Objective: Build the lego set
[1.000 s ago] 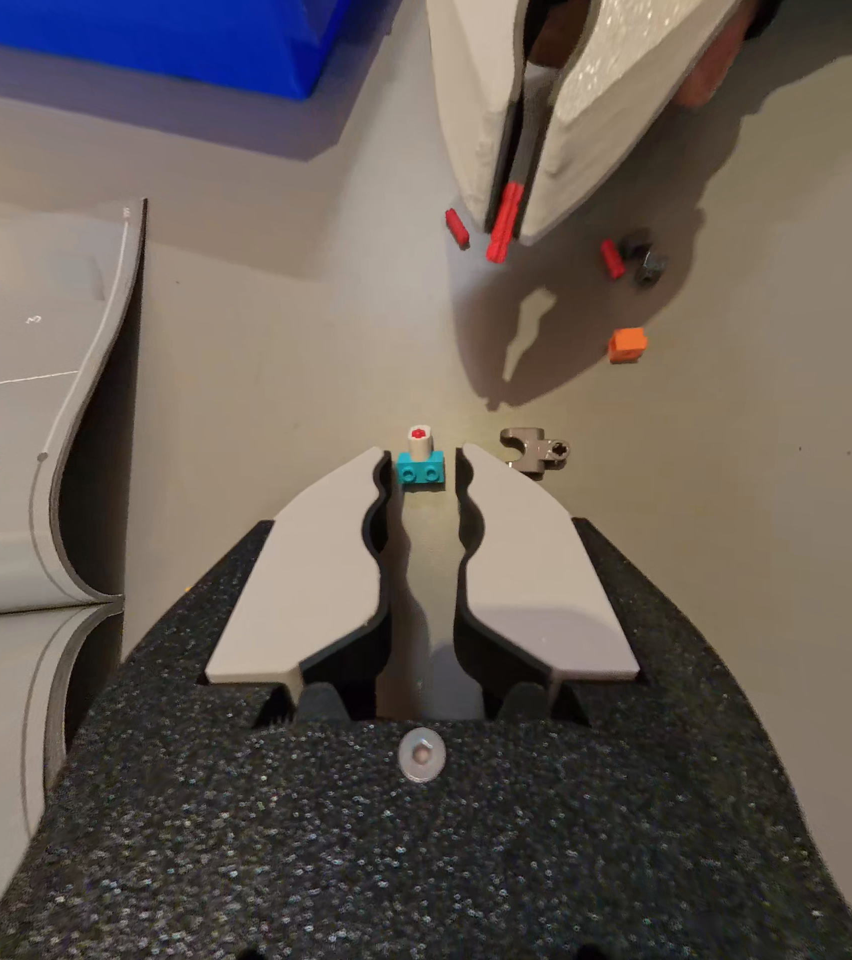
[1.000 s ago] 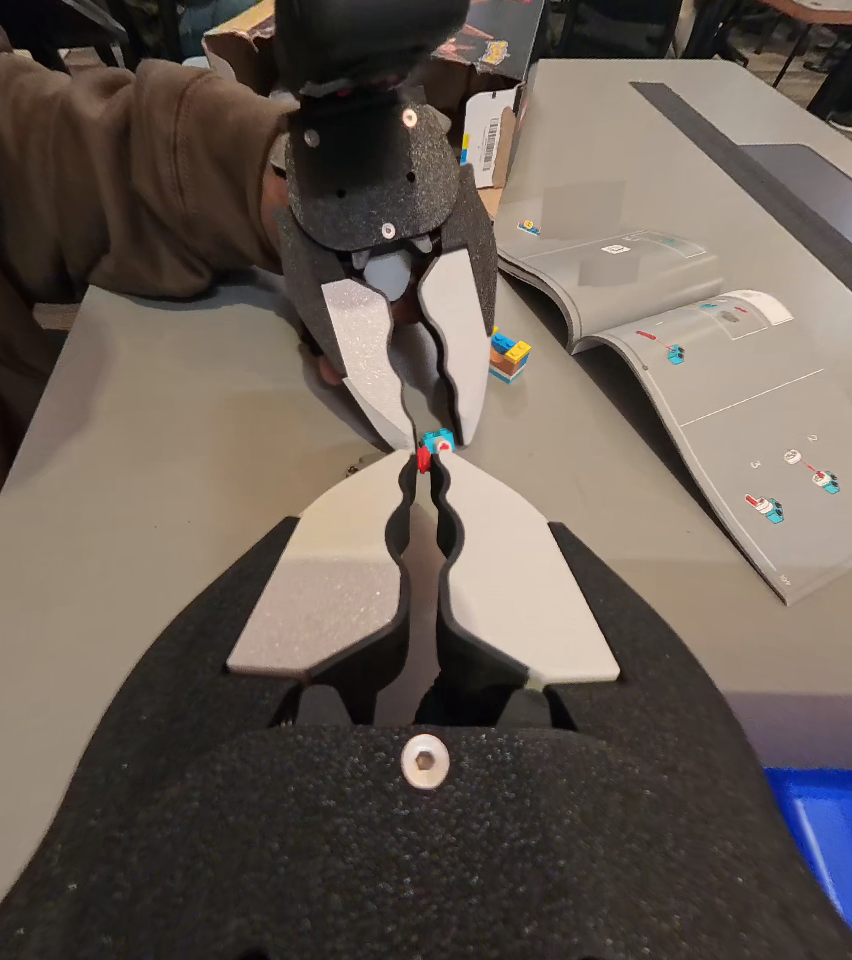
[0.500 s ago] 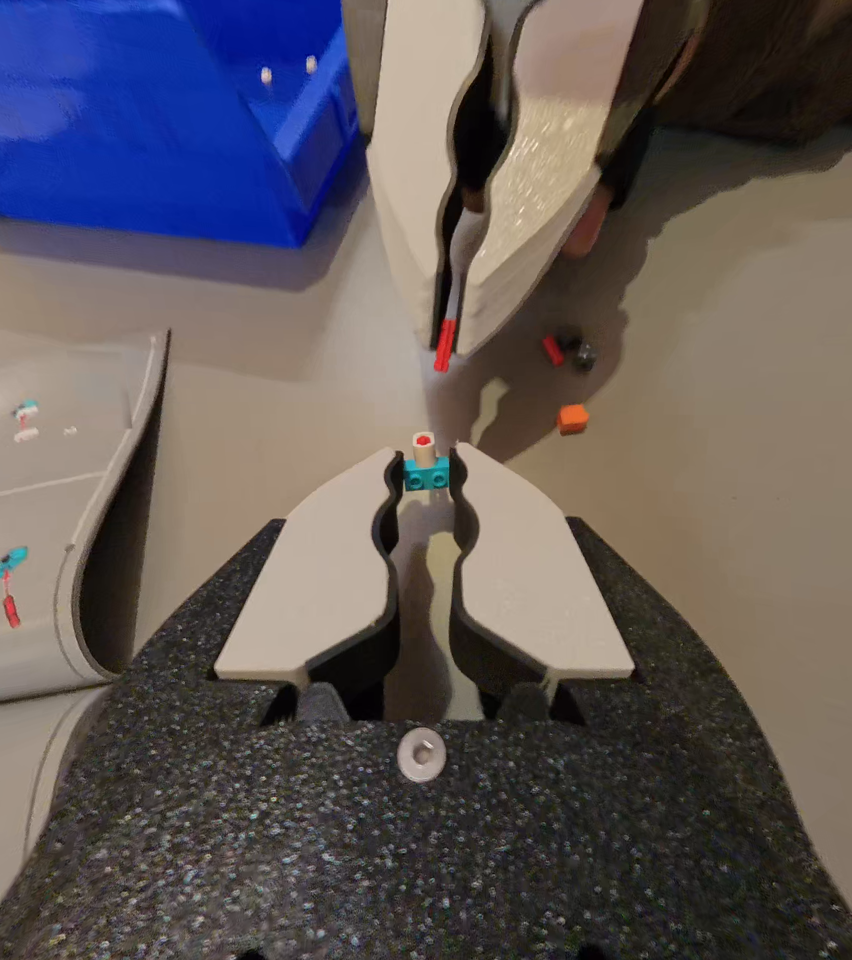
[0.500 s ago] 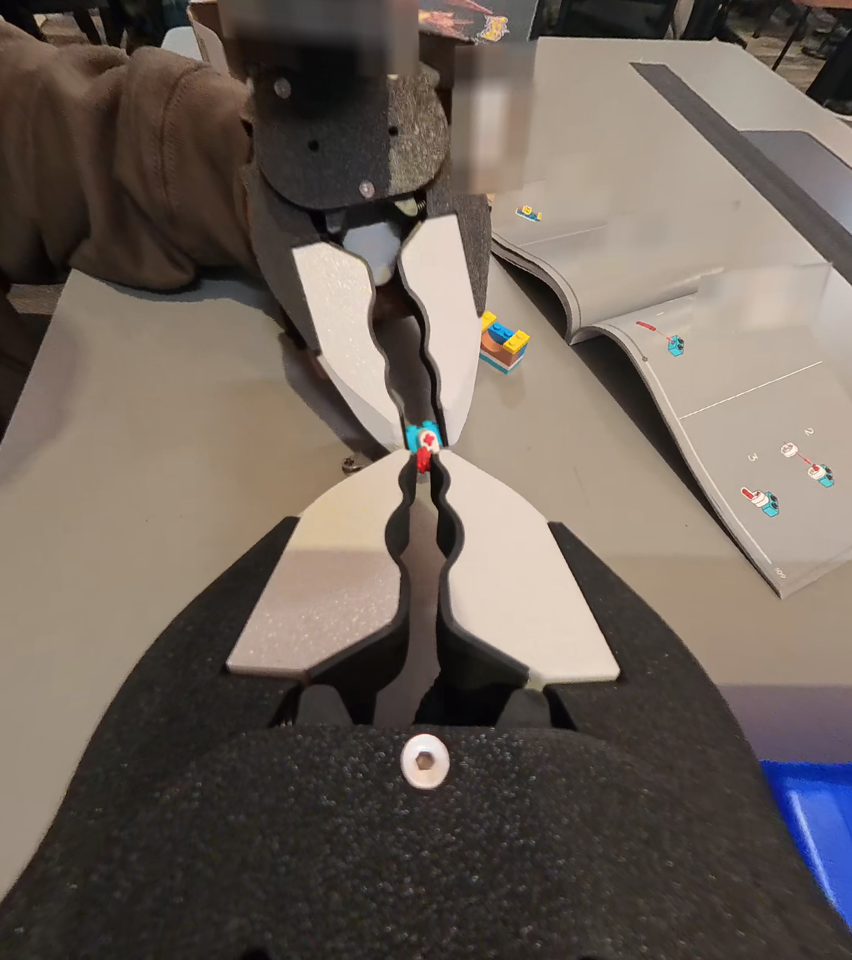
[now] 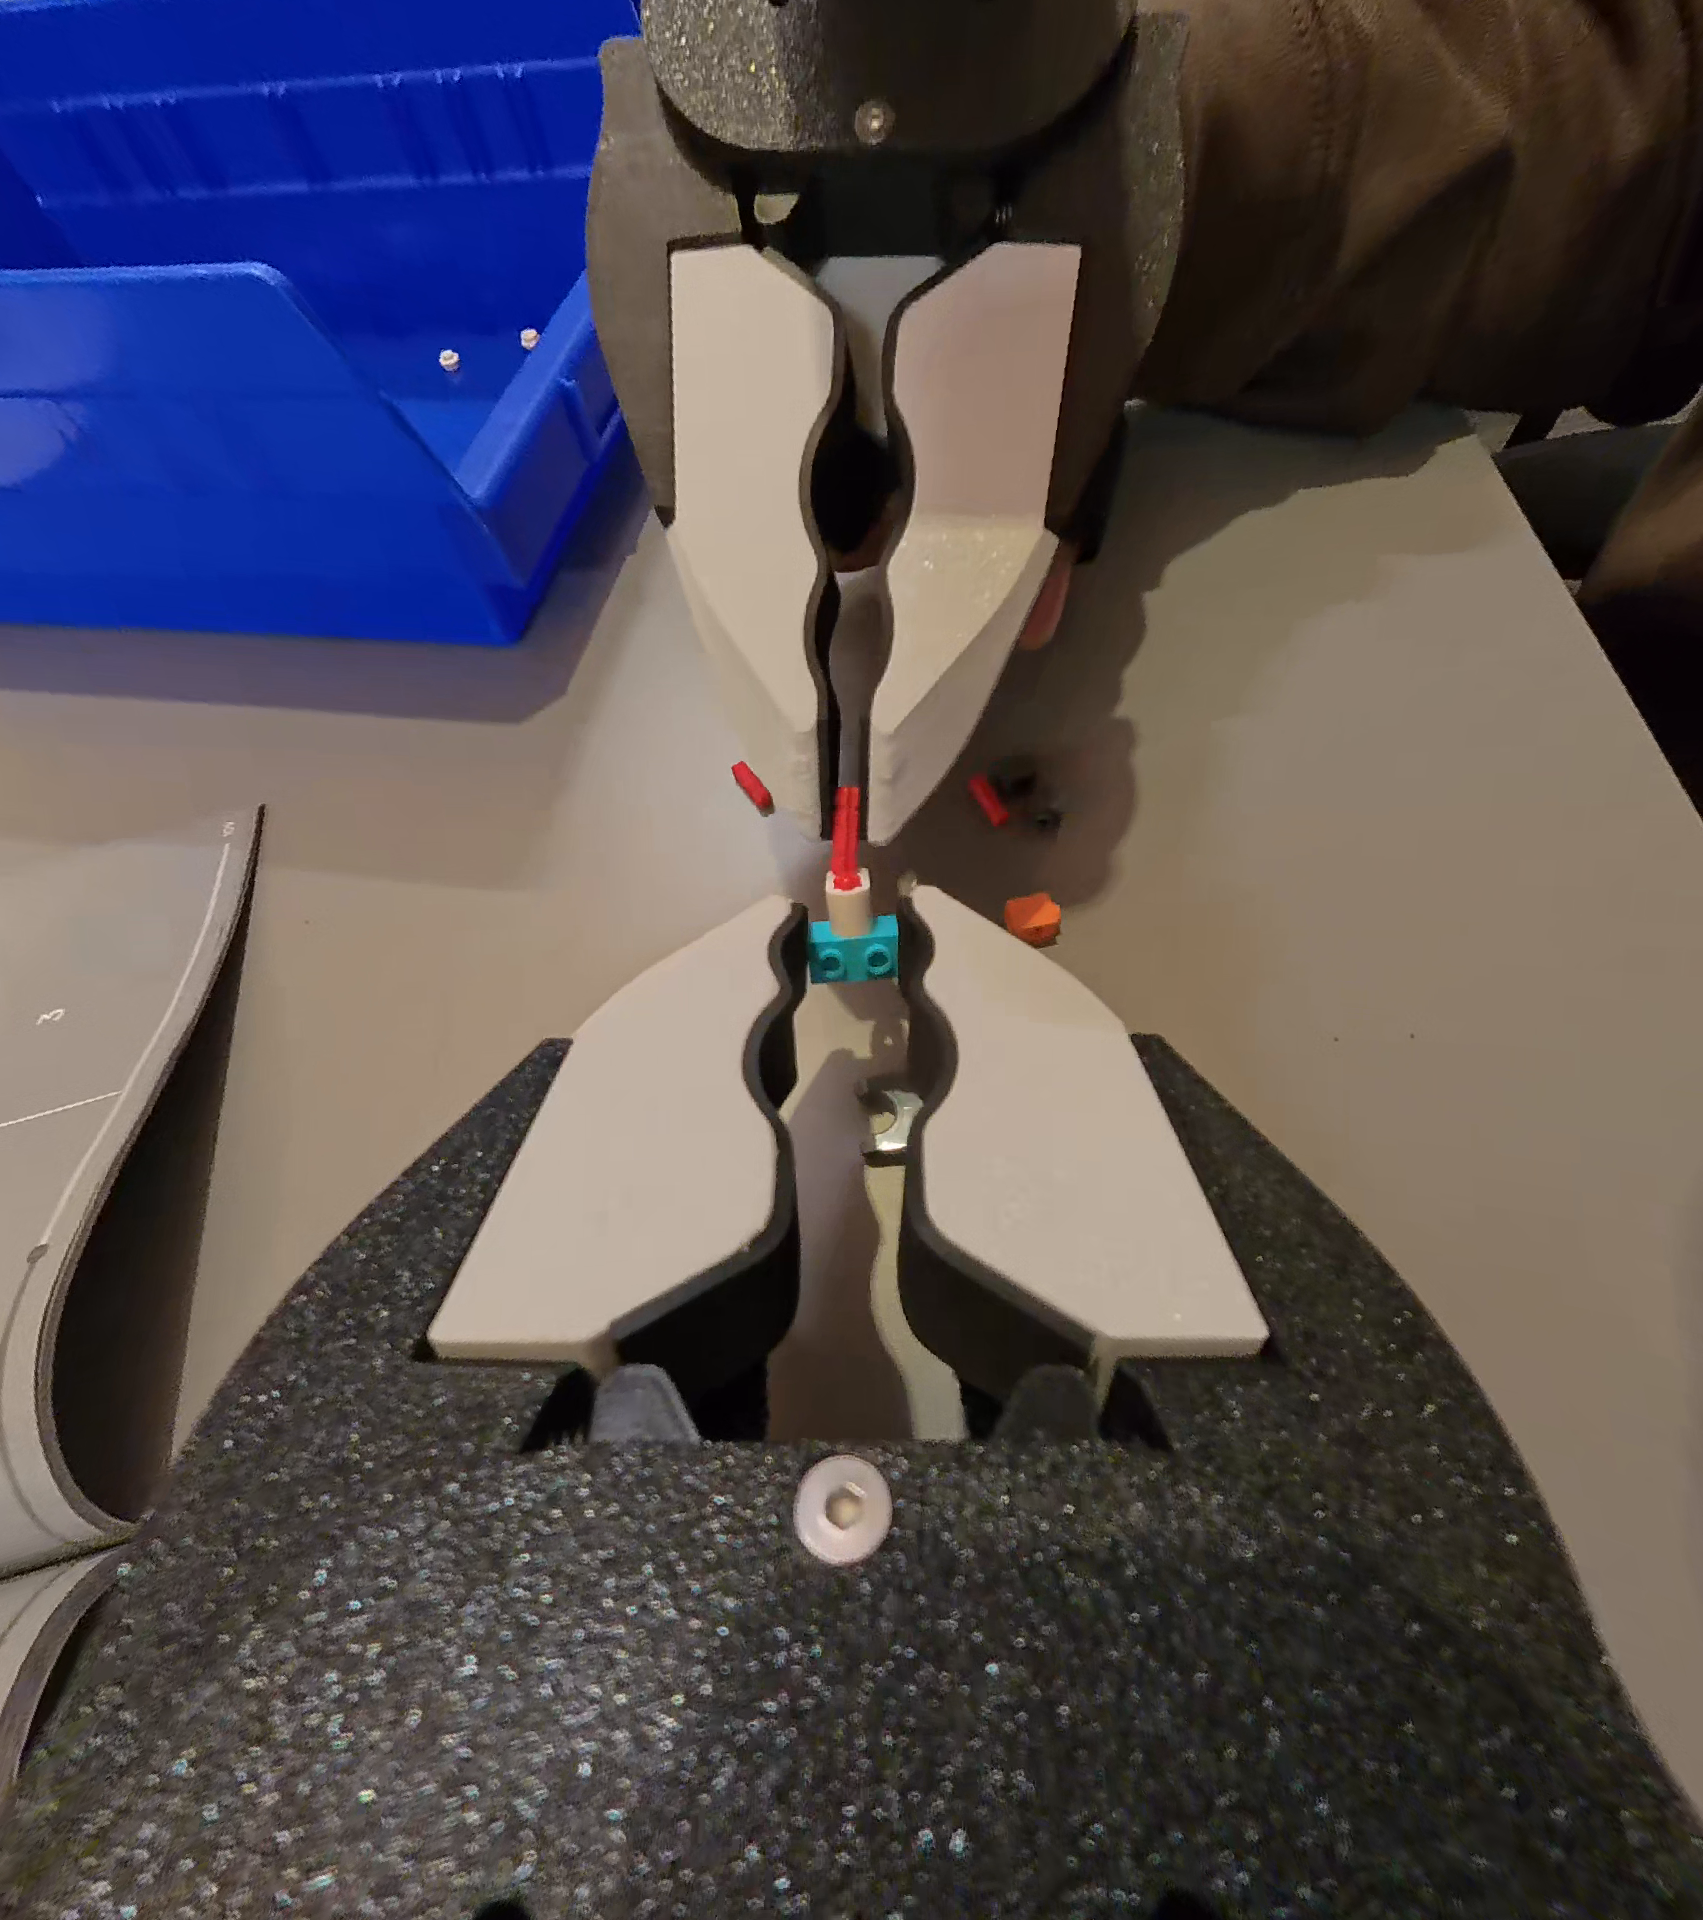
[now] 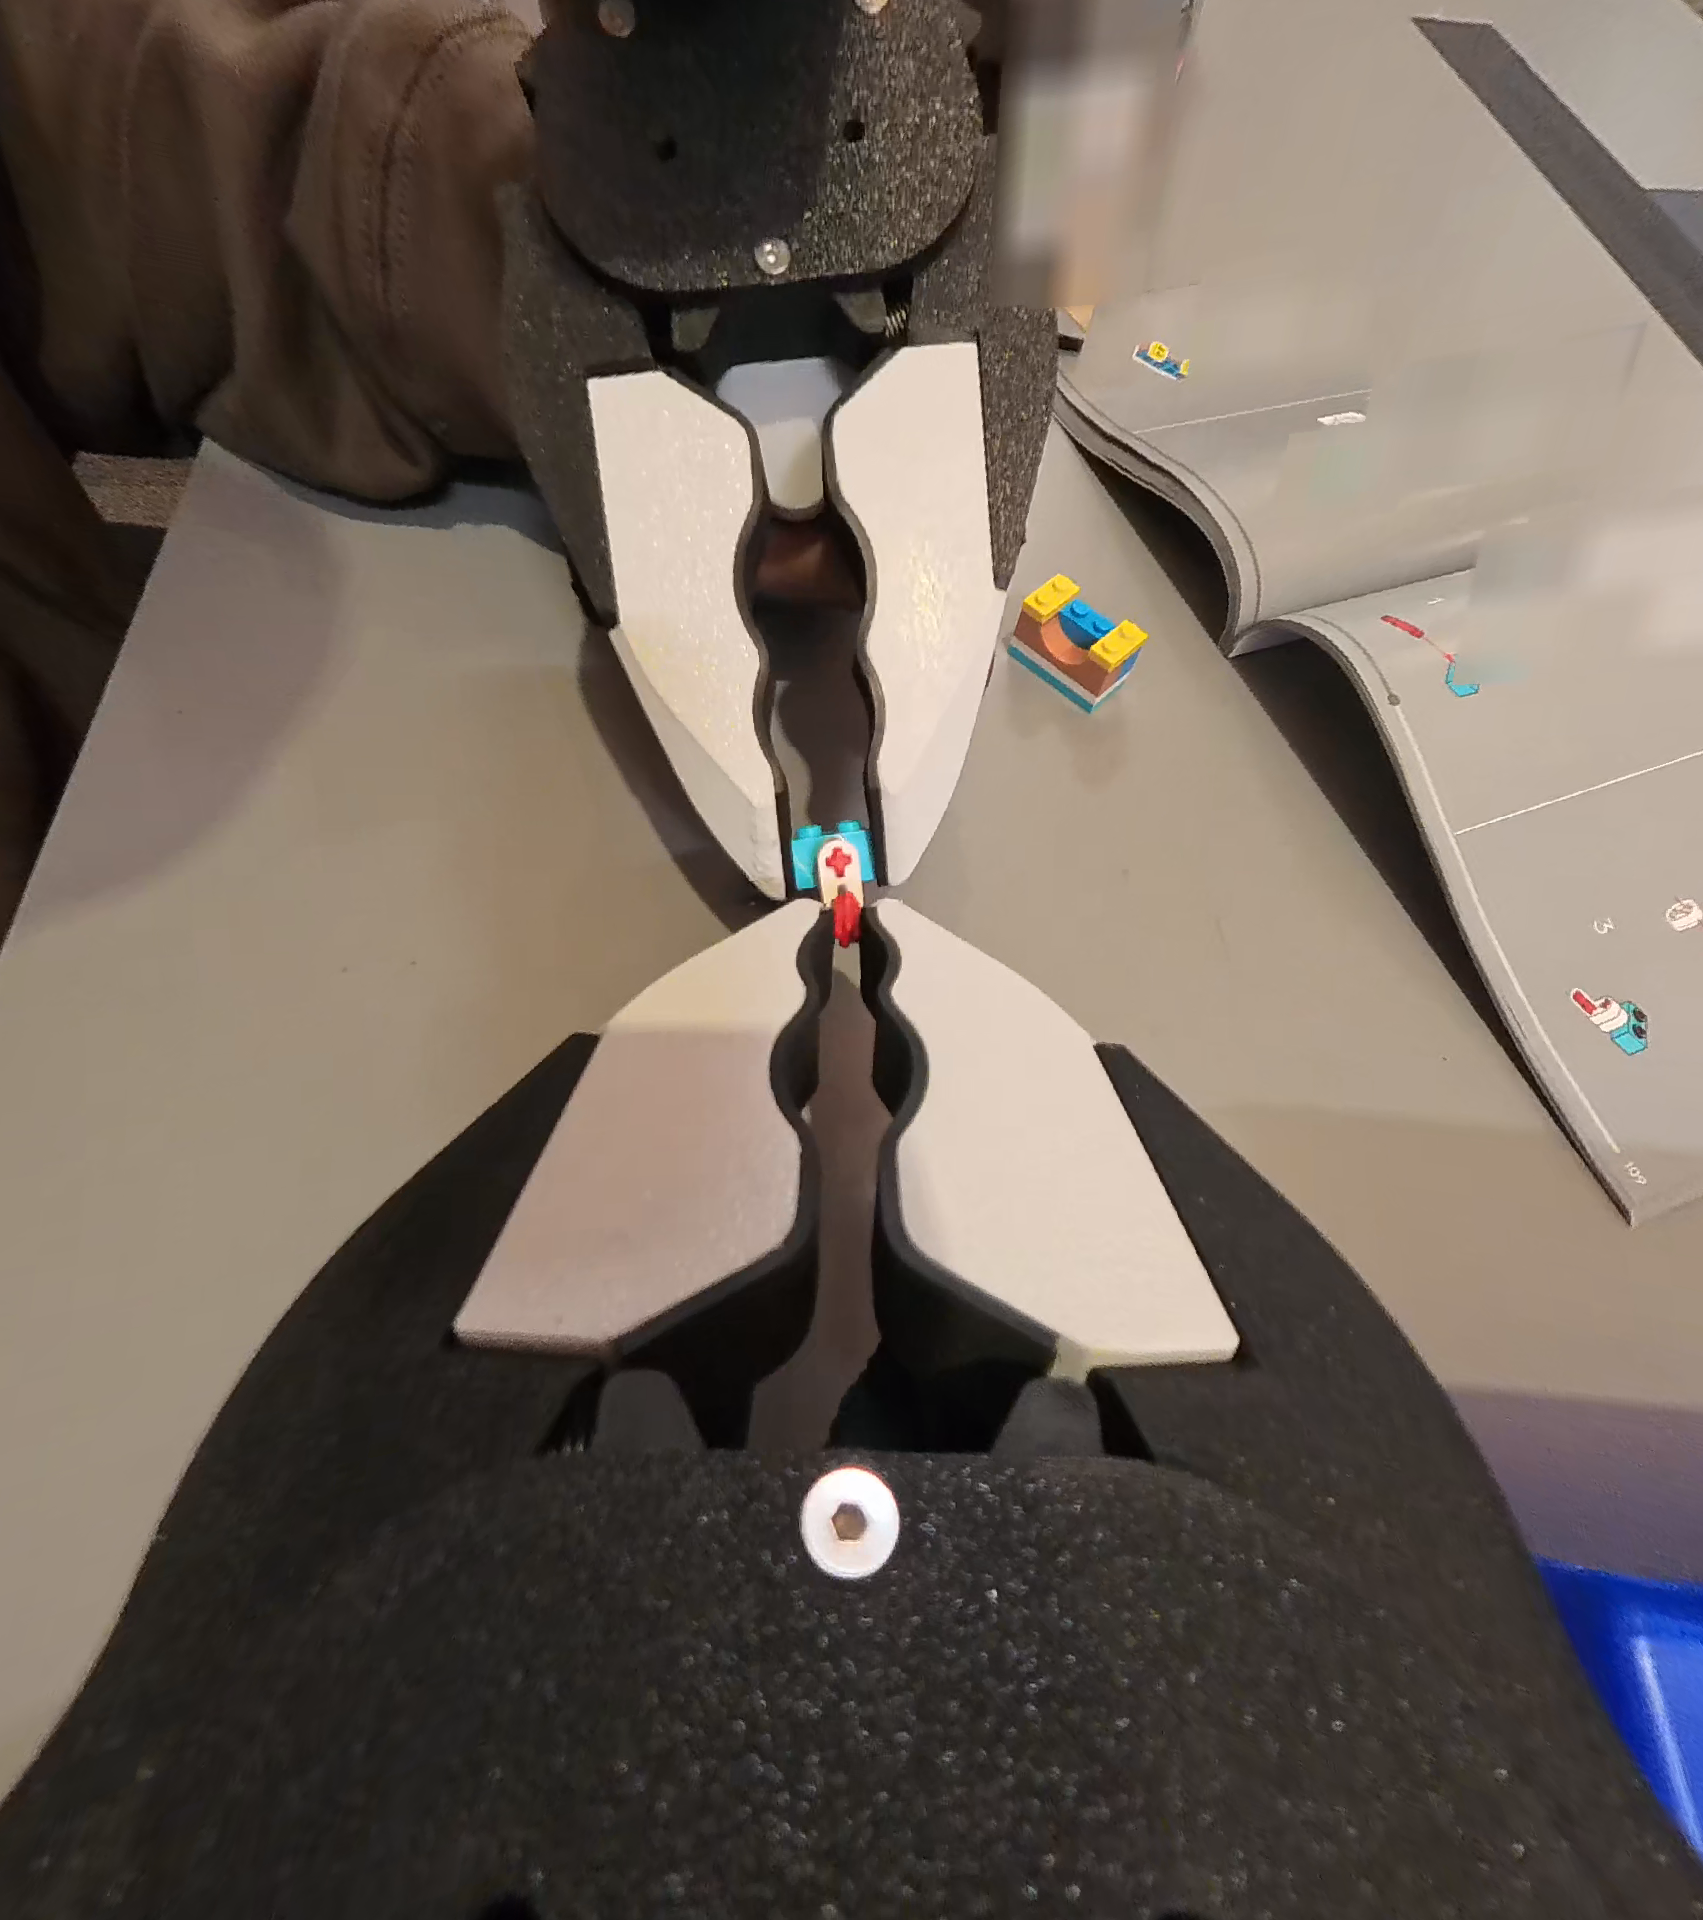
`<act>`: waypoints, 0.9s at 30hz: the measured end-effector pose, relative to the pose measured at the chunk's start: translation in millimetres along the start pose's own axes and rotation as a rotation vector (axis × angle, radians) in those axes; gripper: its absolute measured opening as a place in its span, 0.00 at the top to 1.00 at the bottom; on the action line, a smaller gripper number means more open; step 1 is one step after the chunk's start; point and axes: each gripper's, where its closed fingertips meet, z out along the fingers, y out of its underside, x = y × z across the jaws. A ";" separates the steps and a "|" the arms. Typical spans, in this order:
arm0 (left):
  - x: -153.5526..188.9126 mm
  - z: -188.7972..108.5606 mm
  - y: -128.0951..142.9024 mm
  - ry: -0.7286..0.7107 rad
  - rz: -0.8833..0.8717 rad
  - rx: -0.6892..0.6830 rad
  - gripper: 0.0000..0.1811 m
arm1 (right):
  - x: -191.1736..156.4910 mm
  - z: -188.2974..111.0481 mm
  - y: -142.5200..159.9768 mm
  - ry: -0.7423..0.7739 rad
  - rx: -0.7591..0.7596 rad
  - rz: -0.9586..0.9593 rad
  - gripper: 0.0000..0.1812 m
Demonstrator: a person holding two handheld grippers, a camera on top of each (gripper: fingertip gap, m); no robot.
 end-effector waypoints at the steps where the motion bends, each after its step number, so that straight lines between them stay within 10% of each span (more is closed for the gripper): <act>1: 0.2 0.1 -0.4 0.000 0.004 0.004 0.91 | -0.1 -0.3 -0.3 -0.004 0.004 0.005 0.98; 27: -6.0 4.0 44.0 -0.047 -0.004 -0.277 0.88 | -0.8 14.6 20.5 -0.017 -0.089 0.039 0.98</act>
